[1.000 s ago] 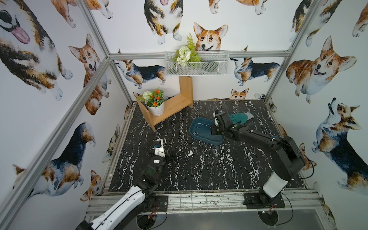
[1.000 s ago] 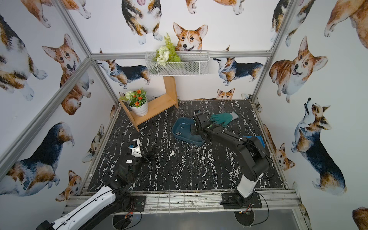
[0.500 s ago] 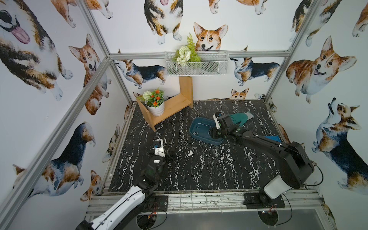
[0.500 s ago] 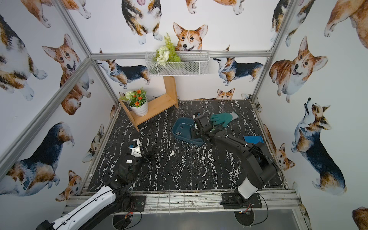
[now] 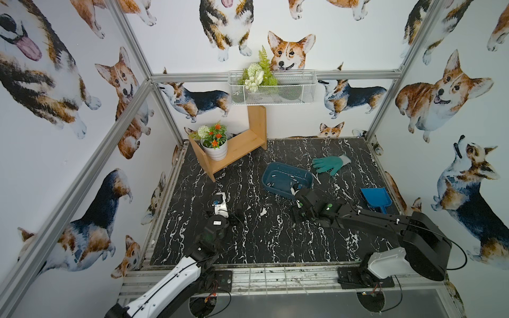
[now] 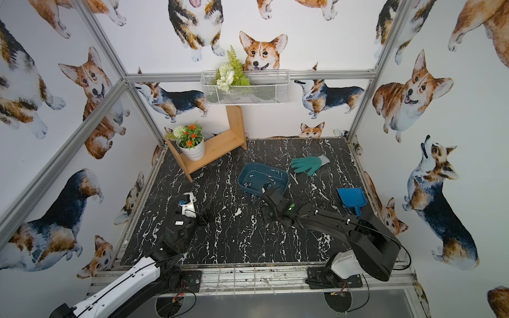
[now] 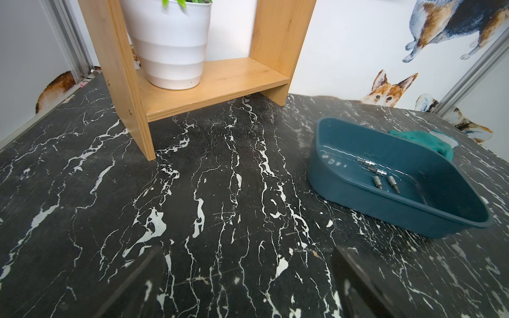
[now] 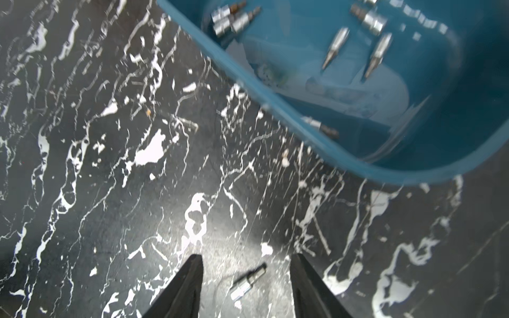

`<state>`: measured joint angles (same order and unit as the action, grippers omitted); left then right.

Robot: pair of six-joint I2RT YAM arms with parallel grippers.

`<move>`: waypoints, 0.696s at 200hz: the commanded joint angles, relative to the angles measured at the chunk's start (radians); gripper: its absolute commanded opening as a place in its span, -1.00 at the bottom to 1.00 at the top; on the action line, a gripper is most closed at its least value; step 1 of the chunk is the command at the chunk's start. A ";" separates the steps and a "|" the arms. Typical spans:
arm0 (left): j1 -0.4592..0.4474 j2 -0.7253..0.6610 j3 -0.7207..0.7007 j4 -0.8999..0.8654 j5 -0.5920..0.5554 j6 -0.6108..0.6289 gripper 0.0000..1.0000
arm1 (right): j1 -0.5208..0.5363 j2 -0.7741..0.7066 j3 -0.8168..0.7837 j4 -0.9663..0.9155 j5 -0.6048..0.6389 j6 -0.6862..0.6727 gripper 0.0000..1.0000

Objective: Put the bit on the desktop into the storage box
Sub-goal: Place the screwdriver bit in the storage box, then pick up the screwdriver bit from the center of the board.

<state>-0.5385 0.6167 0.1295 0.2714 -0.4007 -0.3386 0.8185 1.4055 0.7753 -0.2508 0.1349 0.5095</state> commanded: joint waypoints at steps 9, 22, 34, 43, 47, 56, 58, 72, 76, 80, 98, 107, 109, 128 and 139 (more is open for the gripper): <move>0.000 -0.003 0.005 0.019 -0.007 -0.002 1.00 | 0.019 0.019 -0.032 -0.010 0.012 0.090 0.07; 0.000 -0.005 0.004 0.019 -0.008 -0.002 1.00 | 0.028 0.024 -0.045 -0.003 0.006 0.105 0.03; 0.000 -0.004 0.004 0.019 -0.008 -0.002 1.00 | 0.038 0.026 -0.055 0.002 0.006 0.121 0.00; 0.000 -0.004 0.004 0.018 -0.007 -0.002 1.00 | 0.044 0.026 -0.060 0.005 0.006 0.127 -0.01; 0.000 -0.003 0.005 0.020 -0.006 -0.002 1.00 | 0.047 0.028 -0.063 0.007 0.006 0.130 -0.02; 0.000 -0.002 0.005 0.020 -0.006 -0.003 1.00 | 0.051 0.029 -0.068 0.010 0.003 0.135 -0.06; 0.000 -0.002 0.004 0.020 -0.007 -0.002 1.00 | 0.052 0.029 -0.068 0.012 0.002 0.136 -0.06; 0.000 -0.003 0.006 0.019 -0.006 -0.002 1.00 | 0.057 0.035 -0.074 0.019 -0.002 0.139 -0.14; 0.000 -0.003 0.006 0.019 -0.005 -0.002 1.00 | 0.058 0.038 -0.075 0.021 -0.004 0.139 -0.15; 0.000 -0.004 0.006 0.018 -0.006 -0.003 1.00 | 0.059 0.042 -0.075 0.022 -0.006 0.141 -0.16; 0.000 -0.005 0.005 0.018 -0.007 -0.002 1.00 | 0.063 0.054 -0.075 0.027 -0.009 0.144 -0.20; 0.000 -0.005 0.006 0.018 -0.005 -0.002 1.00 | 0.065 0.060 -0.074 0.034 -0.011 0.143 -0.22; 0.000 -0.005 0.005 0.018 -0.006 -0.002 1.00 | 0.065 0.062 -0.075 0.034 -0.012 0.143 -0.22; 0.000 -0.004 0.005 0.018 -0.005 -0.002 1.00 | 0.069 0.074 -0.074 0.039 -0.014 0.146 -0.23; 0.000 -0.005 0.005 0.018 -0.007 -0.002 1.00 | 0.070 0.079 -0.074 0.040 -0.014 0.147 -0.23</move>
<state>-0.5385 0.6121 0.1295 0.2714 -0.4007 -0.3386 0.8837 1.4742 0.7017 -0.2333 0.1234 0.6441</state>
